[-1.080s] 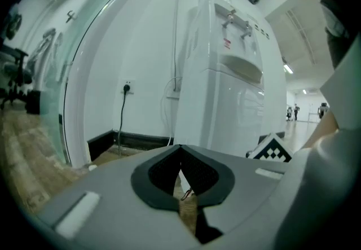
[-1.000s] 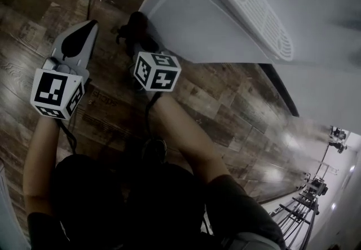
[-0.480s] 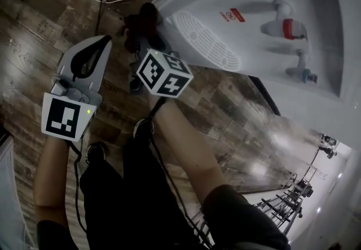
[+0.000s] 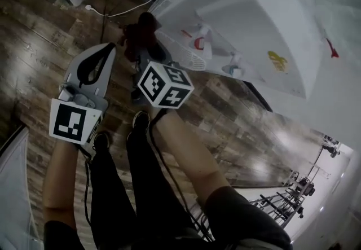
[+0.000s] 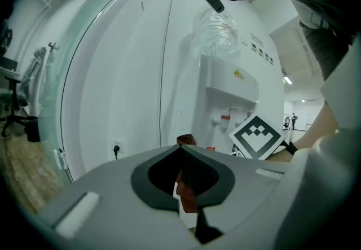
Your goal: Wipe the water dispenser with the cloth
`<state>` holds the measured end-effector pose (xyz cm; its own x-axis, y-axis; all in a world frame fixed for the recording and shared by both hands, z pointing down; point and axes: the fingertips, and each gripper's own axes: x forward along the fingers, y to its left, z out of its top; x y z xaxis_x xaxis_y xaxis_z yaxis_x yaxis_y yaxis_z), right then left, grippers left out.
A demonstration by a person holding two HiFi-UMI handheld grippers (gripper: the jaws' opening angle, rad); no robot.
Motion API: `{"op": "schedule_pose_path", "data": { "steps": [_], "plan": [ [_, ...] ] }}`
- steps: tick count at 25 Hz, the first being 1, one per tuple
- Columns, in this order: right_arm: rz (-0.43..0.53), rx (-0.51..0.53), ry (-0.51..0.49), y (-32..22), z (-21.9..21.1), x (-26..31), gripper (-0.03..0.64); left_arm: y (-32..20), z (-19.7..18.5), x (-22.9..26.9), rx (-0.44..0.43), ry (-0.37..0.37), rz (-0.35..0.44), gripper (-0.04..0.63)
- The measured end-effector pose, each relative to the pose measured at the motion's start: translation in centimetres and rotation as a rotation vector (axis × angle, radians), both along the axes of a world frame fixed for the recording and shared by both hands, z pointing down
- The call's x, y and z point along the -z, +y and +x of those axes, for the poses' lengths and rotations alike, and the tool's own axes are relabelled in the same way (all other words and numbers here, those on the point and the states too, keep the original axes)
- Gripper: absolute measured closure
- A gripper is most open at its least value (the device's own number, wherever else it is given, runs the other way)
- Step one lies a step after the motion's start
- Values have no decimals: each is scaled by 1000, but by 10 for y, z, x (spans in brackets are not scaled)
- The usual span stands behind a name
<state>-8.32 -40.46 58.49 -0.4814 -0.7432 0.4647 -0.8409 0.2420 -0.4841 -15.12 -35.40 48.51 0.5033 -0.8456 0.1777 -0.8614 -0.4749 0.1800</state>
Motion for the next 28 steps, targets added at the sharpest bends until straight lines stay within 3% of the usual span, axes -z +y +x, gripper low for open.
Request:
{"op": "schedule_pose_path", "data": {
  "steps": [5,11,21,28],
  "plan": [
    [32,-3,15,4,0,67,554,3,4,50,22,19,-19,577],
    [49,-38,-85,-1,-5,136,554,0,-3,94,62,39,-20,577],
    [129,-55,-123,-1,7,230,554,7,6,162,52,49,37,577],
    [192,-125,-137,11,16,297,554,32,4,212,44,101,46,577]
  ]
}}
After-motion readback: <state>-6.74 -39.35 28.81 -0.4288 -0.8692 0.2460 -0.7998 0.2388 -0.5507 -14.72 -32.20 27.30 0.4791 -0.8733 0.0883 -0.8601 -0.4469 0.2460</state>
